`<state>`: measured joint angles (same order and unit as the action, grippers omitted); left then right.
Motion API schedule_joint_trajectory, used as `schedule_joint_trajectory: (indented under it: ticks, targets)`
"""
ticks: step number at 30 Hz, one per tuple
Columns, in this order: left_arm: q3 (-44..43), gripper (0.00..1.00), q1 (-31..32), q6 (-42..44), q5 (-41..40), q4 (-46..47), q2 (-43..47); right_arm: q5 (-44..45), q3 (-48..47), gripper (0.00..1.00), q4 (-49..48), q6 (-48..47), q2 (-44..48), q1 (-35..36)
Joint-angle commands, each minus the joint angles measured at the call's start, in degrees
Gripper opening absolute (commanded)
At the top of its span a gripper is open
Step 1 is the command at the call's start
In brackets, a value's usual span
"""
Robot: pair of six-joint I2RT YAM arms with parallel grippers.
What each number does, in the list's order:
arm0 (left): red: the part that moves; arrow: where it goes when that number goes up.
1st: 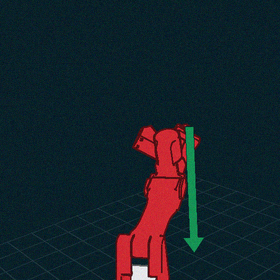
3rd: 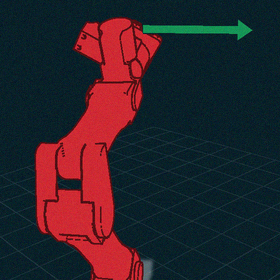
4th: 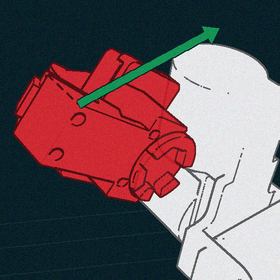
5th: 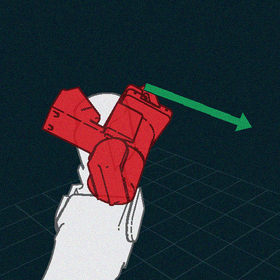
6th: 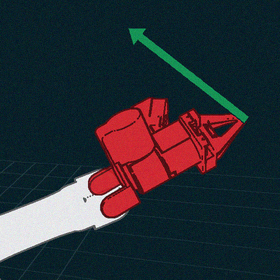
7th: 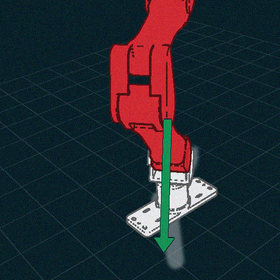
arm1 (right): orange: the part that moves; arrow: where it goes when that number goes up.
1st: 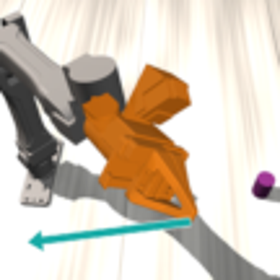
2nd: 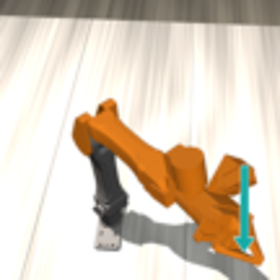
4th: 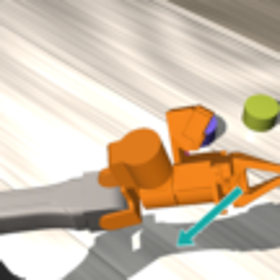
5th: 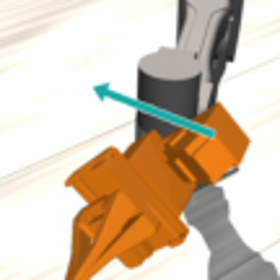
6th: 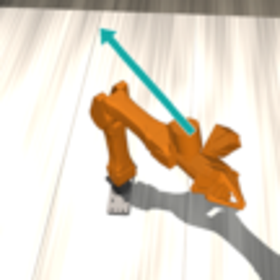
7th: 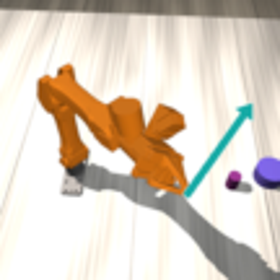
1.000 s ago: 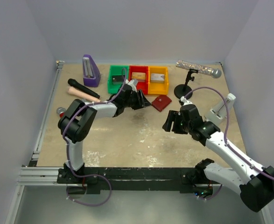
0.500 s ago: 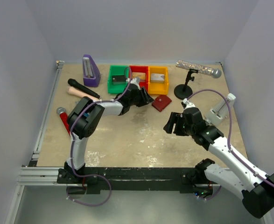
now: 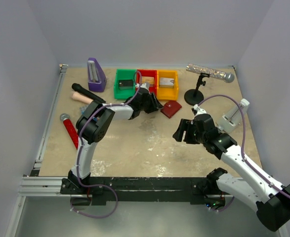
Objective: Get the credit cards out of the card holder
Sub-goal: Move the card holder to the center of the board.
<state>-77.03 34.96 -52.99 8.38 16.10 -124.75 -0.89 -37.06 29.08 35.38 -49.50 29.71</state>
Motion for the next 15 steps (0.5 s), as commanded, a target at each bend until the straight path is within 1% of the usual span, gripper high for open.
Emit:
schedule_joint_trajectory:
  ticks: [1, 8, 15]
  targets:
    - [-0.93, 0.44, 0.28, -0.8, 1.81, 1.12, -0.14, -0.96, -1.35, 0.71, -1.48, -0.04, 0.1, 0.08]
    - [-0.66, 0.42, 0.28, -1.5, 4.18, 2.62, -0.67, -1.22, -1.0, 0.71, -2.27, 0.22, -0.69, 0.08]
    - [0.04, 0.38, 0.28, -0.97, 5.15, 3.94, -0.14, -1.58, -0.91, 0.71, -2.98, 0.66, -1.39, 0.08]
